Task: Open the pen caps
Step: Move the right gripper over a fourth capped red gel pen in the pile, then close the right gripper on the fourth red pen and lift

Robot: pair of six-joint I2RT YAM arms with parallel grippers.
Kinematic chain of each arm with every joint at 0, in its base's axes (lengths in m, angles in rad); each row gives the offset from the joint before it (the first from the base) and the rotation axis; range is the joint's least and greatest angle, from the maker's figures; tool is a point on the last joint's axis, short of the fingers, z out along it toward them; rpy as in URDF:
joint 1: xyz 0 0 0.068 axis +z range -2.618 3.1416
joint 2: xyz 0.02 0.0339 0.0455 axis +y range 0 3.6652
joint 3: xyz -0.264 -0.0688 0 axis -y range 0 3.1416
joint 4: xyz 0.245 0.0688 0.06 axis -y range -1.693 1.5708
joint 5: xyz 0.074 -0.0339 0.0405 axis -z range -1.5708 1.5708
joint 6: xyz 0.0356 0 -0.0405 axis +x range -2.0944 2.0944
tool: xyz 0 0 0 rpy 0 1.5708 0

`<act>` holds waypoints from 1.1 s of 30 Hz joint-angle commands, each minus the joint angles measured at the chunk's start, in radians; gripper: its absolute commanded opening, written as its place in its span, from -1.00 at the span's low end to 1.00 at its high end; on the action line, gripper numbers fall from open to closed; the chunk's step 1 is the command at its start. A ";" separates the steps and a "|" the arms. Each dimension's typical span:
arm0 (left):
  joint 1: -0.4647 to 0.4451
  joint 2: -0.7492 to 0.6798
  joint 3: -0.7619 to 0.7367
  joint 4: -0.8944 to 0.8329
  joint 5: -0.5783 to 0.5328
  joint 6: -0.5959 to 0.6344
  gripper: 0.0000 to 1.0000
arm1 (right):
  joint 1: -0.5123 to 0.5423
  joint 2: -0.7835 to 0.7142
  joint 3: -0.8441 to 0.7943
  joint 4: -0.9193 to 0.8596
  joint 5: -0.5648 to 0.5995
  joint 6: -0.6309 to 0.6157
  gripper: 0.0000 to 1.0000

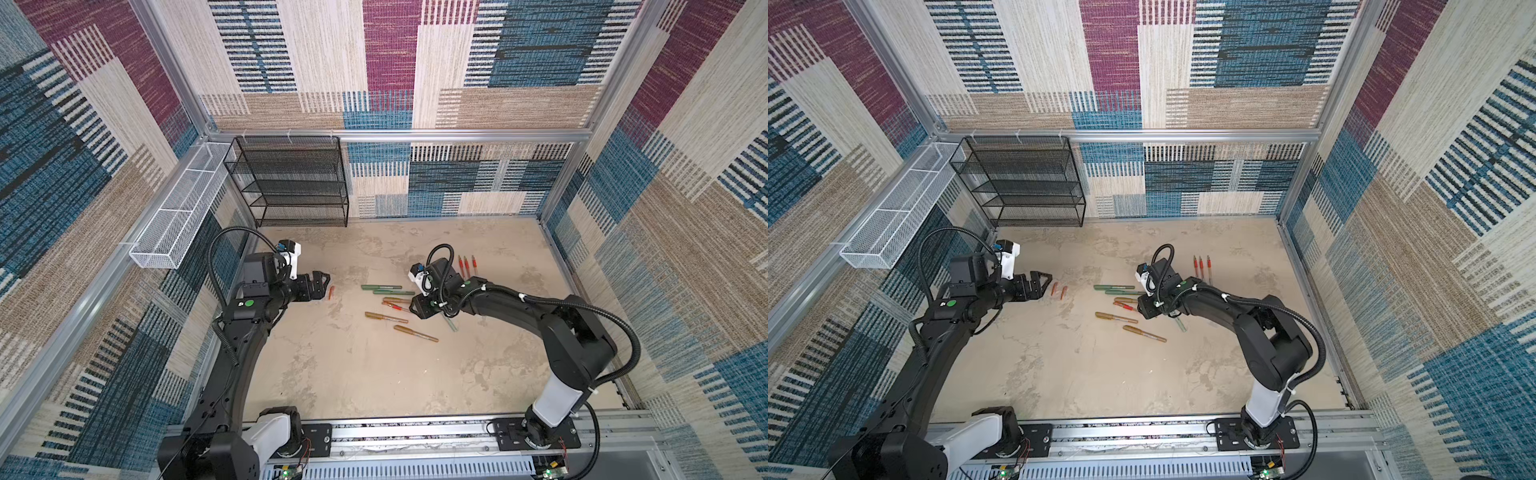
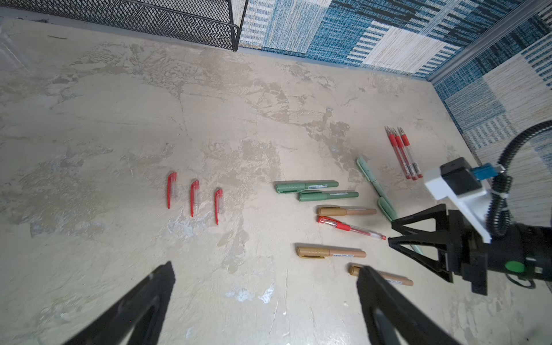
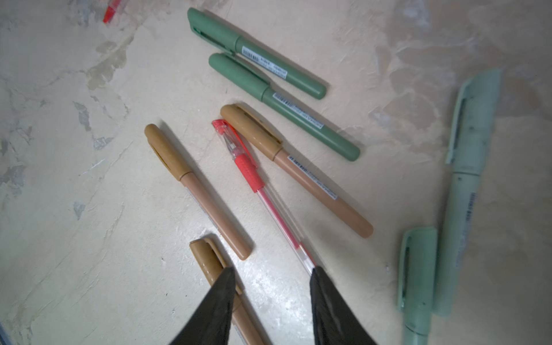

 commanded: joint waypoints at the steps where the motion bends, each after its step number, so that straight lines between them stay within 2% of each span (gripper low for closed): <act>1: 0.002 -0.003 0.004 0.012 0.001 -0.012 0.98 | 0.004 0.054 0.046 -0.032 0.030 -0.030 -0.10; 14: 0.002 -0.010 -0.005 0.021 -0.003 0.002 0.99 | 0.019 0.200 0.140 -0.046 0.019 -0.089 -0.17; 21: 0.002 -0.009 -0.001 0.020 0.007 -0.003 0.99 | 0.054 0.238 0.148 -0.050 0.031 -0.123 -0.33; 29: 0.004 -0.011 -0.004 0.023 0.001 0.001 0.98 | 0.085 0.271 0.168 -0.069 0.041 -0.159 -0.66; 33: 0.005 -0.012 0.001 0.012 0.005 -0.006 0.98 | 0.093 0.276 0.186 -0.066 0.033 -0.154 -0.75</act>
